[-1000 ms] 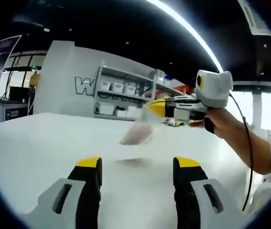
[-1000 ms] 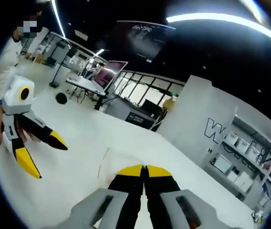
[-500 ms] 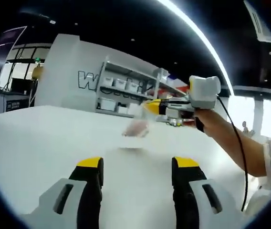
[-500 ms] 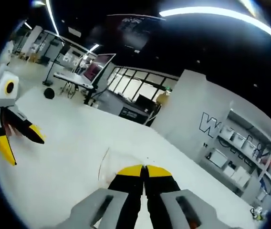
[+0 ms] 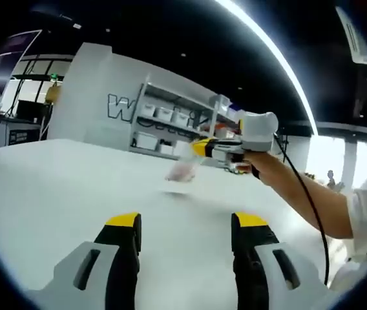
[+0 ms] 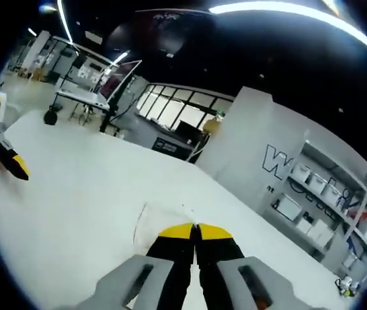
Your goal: Open the resealable bag by pulling the two sides of the seal apart until the entire bag opening is separated and visibly accessible.
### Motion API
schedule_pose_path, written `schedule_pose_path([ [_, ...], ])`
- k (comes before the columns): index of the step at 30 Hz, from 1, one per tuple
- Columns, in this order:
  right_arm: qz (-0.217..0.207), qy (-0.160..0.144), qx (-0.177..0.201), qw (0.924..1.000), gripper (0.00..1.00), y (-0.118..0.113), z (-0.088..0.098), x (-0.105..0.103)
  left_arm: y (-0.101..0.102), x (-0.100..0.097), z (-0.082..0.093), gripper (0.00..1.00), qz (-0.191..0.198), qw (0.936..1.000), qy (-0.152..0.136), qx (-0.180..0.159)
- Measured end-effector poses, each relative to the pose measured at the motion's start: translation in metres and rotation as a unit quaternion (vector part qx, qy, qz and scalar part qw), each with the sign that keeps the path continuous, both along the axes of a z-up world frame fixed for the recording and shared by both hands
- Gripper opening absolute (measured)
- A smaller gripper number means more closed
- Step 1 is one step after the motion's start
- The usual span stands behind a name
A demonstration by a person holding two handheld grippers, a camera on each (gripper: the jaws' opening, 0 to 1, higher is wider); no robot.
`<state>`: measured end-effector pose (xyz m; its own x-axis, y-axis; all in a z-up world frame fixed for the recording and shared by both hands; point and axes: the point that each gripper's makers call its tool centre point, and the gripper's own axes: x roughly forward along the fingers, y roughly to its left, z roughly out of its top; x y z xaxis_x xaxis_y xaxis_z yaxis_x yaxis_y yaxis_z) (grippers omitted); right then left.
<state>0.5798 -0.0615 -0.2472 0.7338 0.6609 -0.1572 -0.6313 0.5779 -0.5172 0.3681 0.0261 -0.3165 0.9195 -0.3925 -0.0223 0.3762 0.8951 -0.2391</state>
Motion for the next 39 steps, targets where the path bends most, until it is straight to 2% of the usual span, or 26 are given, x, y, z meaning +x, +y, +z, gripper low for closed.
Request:
schedule_pose_path([
  [12, -0.016, 0.013, -0.006, 0.9998, 0.0, -0.005, -0.008, 0.028, -0.001, -0.001, -0.002, 0.55, -0.002, 1.0, 0.004, -0.001],
  [23, -0.031, 0.009, -0.025, 0.9992, 0.0, -0.005, -0.009, 0.061, -0.003, -0.001, -0.004, 0.54, -0.005, 1.0, 0.006, 0.002],
  [28, -0.032, 0.011, -0.027, 0.9991, 0.0, -0.003, -0.011, 0.07, -0.009, -0.001, -0.008, 0.53, -0.007, 0.9996, 0.007, 0.026],
  [34, -0.031, 0.009, -0.037, 0.9988, 0.0, 0.003, -0.013, 0.084, -0.007, -0.001, -0.006, 0.52, -0.006, 0.9997, 0.004, 0.025],
  [39, -0.035, 0.005, -0.043, 0.9984, 0.0, 0.006, -0.019, 0.095, -0.01, 0.0, -0.008, 0.51, -0.008, 0.9992, 0.005, 0.038],
])
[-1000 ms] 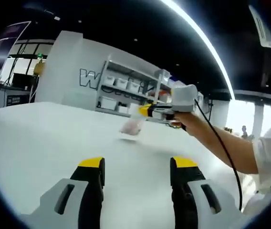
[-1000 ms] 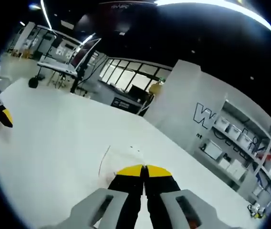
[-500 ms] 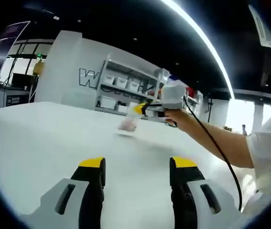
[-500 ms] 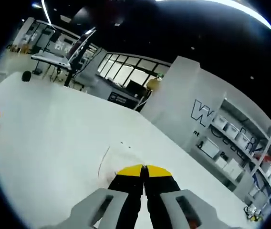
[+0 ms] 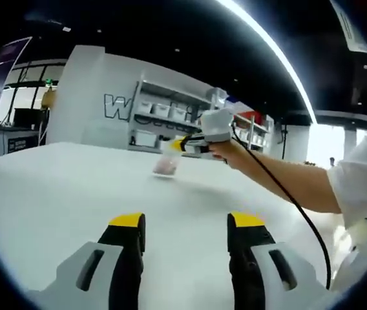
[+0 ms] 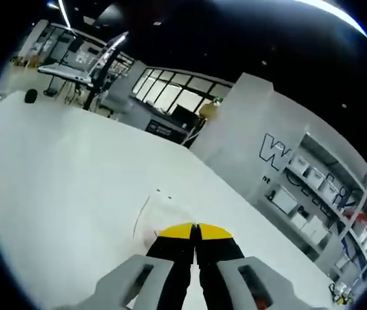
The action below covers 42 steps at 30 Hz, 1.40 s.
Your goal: Open the resealable bag by pulling the two sides of the seal apart until the entire bag opening is separated and visibly accessible.
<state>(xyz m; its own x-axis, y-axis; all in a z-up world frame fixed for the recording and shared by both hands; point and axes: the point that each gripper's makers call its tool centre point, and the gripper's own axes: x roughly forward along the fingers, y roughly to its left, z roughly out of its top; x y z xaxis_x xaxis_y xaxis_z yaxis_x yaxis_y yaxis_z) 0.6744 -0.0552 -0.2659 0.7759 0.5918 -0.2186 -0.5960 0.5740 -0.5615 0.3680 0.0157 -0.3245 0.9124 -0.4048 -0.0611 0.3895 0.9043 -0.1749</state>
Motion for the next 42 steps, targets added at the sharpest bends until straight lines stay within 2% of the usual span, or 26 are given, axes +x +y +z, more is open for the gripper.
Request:
schedule_pose_path([
  [9, -0.013, -0.03, -0.013, 0.9994, 0.0, 0.001, 0.003, 0.02, -0.001, 0.001, 0.0, 0.5, -0.003, 1.0, 0.003, -0.004],
  [16, -0.016, -0.009, -0.005, 0.9998, 0.0, 0.001, -0.007, 0.022, -0.003, 0.001, -0.001, 0.49, -0.008, 1.0, 0.005, -0.003],
  [21, -0.015, -0.001, 0.004, 0.9999, 0.0, -0.003, -0.014, 0.012, -0.003, 0.002, -0.001, 0.49, -0.009, 0.9999, 0.006, -0.003],
  [34, -0.025, 0.052, 0.022, 0.9981, 0.0, -0.008, -0.042, 0.0, -0.004, 0.001, -0.001, 0.49, -0.014, 0.9998, 0.008, -0.008],
  [42, -0.026, 0.059, 0.029, 0.9975, 0.0, -0.008, -0.043, -0.01, -0.004, 0.001, 0.0, 0.49, -0.015, 0.9997, 0.009, -0.014],
])
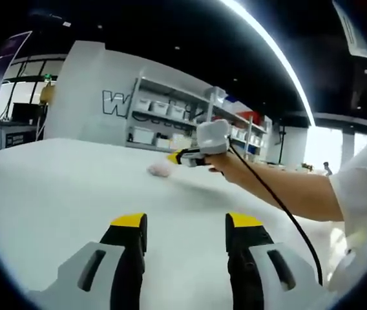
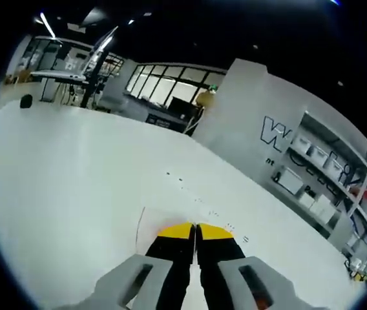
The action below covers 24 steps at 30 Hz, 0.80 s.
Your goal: Open the resealable bag by pulling the two sides of the seal apart until the entire bag opening is separated and visibly accessible.
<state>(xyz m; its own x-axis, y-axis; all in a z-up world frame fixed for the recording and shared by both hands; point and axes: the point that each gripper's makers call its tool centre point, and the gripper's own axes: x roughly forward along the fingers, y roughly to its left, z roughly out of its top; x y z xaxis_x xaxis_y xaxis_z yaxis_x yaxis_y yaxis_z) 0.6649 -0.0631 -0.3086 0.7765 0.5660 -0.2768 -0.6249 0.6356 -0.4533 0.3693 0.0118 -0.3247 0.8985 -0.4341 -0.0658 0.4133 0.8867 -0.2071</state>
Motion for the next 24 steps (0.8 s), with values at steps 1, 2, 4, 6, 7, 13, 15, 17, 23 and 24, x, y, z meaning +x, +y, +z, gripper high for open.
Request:
schedule_pose_path([
  [1, 0.0, 0.001, 0.001, 1.0, 0.0, 0.0, 0.0, -0.001, 0.0, 0.0, 0.0, 0.49, 0.0, 1.0, 0.0, -0.001],
  [2, 0.0, 0.001, 0.002, 1.0, 0.0, 0.001, 0.0, -0.001, 0.0, 0.0, 0.0, 0.49, 0.0, 1.0, 0.001, 0.0],
  [4, 0.0, 0.002, 0.004, 1.0, 0.0, 0.001, 0.0, -0.003, 0.0, 0.0, 0.0, 0.49, -0.001, 1.0, 0.001, 0.0],
  [6, 0.0, 0.004, 0.004, 1.0, 0.0, 0.001, -0.001, -0.008, 0.0, 0.0, -0.001, 0.5, -0.001, 1.0, 0.002, 0.0],
  [7, -0.002, 0.004, 0.005, 1.0, 0.0, 0.0, -0.001, -0.009, 0.0, 0.0, -0.001, 0.5, -0.001, 1.0, 0.002, 0.0],
  [13, -0.005, 0.009, 0.013, 0.9999, 0.01, -0.002, -0.004, -0.024, 0.0, 0.0, -0.001, 0.53, 0.001, 1.0, 0.002, 0.002],
  [15, -0.008, 0.011, 0.017, 0.9998, 0.01, -0.003, -0.004, -0.031, 0.001, 0.0, -0.001, 0.53, 0.002, 1.0, 0.002, 0.003],
  [17, -0.013, 0.014, 0.023, 0.9996, 0.02, -0.006, -0.004, -0.036, 0.001, 0.0, -0.001, 0.54, 0.002, 1.0, 0.002, 0.004],
  [23, -0.026, 0.016, 0.04, 0.9988, 0.04, -0.013, -0.002, -0.05, 0.0, 0.0, -0.002, 0.55, 0.002, 1.0, 0.002, 0.006],
  [24, -0.026, 0.016, 0.04, 0.9987, 0.05, -0.013, -0.002, -0.051, 0.0, 0.0, -0.002, 0.55, 0.002, 1.0, 0.002, 0.006],
])
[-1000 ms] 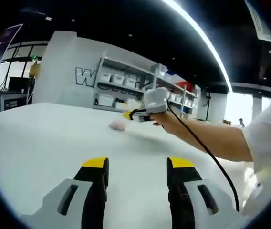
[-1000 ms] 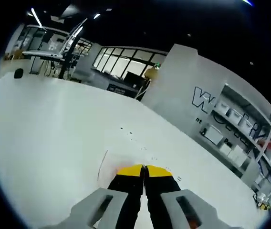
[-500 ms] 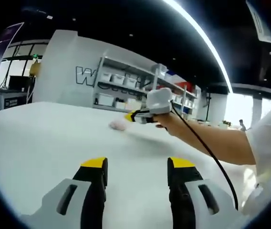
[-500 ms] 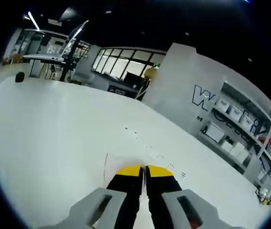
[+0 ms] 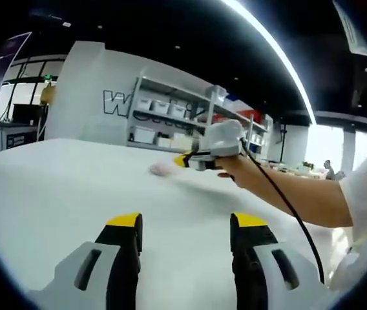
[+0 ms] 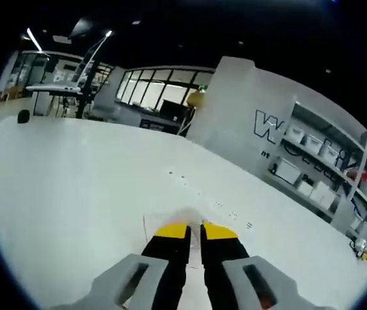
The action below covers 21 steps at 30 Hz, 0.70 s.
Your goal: Open the resealable bag by pulling the two sides of the seal apart until the entire bag opening is separated and visibly accessible.
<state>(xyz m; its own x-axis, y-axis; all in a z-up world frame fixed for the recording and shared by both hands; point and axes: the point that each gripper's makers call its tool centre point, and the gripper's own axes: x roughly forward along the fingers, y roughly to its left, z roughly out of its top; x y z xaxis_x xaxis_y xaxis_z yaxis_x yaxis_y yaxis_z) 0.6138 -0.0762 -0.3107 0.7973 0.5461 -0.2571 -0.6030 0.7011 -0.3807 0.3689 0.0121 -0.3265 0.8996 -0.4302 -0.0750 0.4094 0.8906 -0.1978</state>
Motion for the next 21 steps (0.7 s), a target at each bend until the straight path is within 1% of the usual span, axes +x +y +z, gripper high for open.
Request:
schedule_pose_path([
  [2, -0.005, -0.002, -0.002, 1.0, 0.07, -0.002, 0.001, -0.001, 0.0, 0.0, 0.0, 0.55, 0.0, 1.0, 0.0, 0.0],
  [4, -0.004, -0.002, -0.003, 1.0, 0.08, -0.003, 0.001, -0.003, 0.0, 0.0, 0.0, 0.55, 0.0, 1.0, 0.0, 0.0],
  [8, 0.002, -0.003, -0.003, 1.0, 0.08, 0.0, -0.002, -0.018, 0.001, 0.0, 0.001, 0.55, 0.001, 1.0, 0.0, -0.004],
  [9, 0.003, -0.001, -0.002, 1.0, 0.08, 0.0, -0.003, -0.016, 0.001, 0.0, 0.001, 0.55, 0.0, 1.0, 0.0, -0.005],
  [16, -0.003, 0.011, 0.017, 0.9998, 0.09, -0.006, -0.01, -0.029, 0.002, -0.001, 0.003, 0.55, 0.0, 1.0, -0.001, -0.008],
  [17, -0.003, 0.013, 0.02, 0.9997, 0.09, -0.008, -0.011, -0.026, 0.002, -0.001, 0.003, 0.55, 0.0, 1.0, -0.001, -0.009],
  [19, -0.005, 0.015, 0.03, 0.9994, 0.09, -0.009, -0.011, -0.028, 0.002, -0.001, 0.003, 0.55, 0.001, 1.0, -0.001, -0.009],
  [21, -0.009, 0.014, 0.035, 0.9992, 0.12, -0.011, -0.011, -0.03, 0.003, -0.001, 0.003, 0.55, 0.001, 1.0, -0.001, -0.009],
])
